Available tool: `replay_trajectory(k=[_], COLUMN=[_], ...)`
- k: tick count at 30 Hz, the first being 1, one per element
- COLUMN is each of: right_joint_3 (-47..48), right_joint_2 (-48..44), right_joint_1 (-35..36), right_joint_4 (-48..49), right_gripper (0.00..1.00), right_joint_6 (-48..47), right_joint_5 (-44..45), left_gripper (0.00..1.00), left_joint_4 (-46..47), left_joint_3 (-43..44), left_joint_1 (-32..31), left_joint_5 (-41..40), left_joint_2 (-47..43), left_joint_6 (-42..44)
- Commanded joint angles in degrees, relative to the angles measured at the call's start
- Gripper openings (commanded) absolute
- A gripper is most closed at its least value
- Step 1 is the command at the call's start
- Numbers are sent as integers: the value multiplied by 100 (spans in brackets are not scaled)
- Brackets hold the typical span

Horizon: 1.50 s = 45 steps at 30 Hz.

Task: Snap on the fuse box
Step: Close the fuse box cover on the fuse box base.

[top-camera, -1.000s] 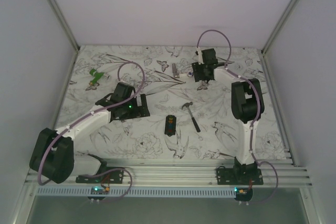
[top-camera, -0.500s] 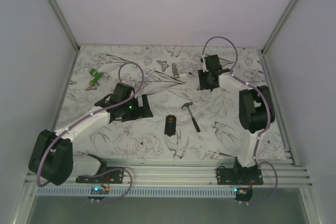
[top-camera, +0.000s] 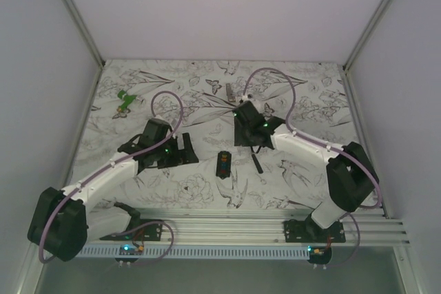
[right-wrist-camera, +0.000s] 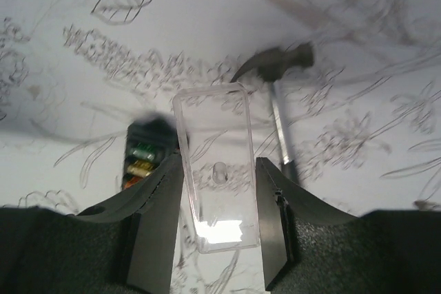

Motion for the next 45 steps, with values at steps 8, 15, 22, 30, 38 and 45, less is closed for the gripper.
replay_trajectory(k=[8,15,22,30,38,45], right_joint_3=[-125,-47,-11,40,51,23], right_joint_2=[-16,333,502,578,478,514], right_joint_1=[1416,1845,1997,2034,2079,2105], right_joint_4=[-52,-22,-13,-4,21,64], right_gripper=[43,43,49,57,59,53], right_joint_6=[1969,2436,2807,2943,2915,2691], right_joint_5=[1250,1692,1823,1657,1533,1457], left_gripper=[100,100,100,100,100,100], left_joint_4=[-60,-61,-54,-62,-62,-47], left_joint_3=[-356,-431,-426,-406,-397,-371], left_joint_1=[-5,-6,-4,-10,-13,-13], left_joint_5=[-246,-307,-323,-293,-270,-170], left_joint_2=[-279,-495,-452,-387,-360,-300], left_joint_6=[90,81,67,63,50,33])
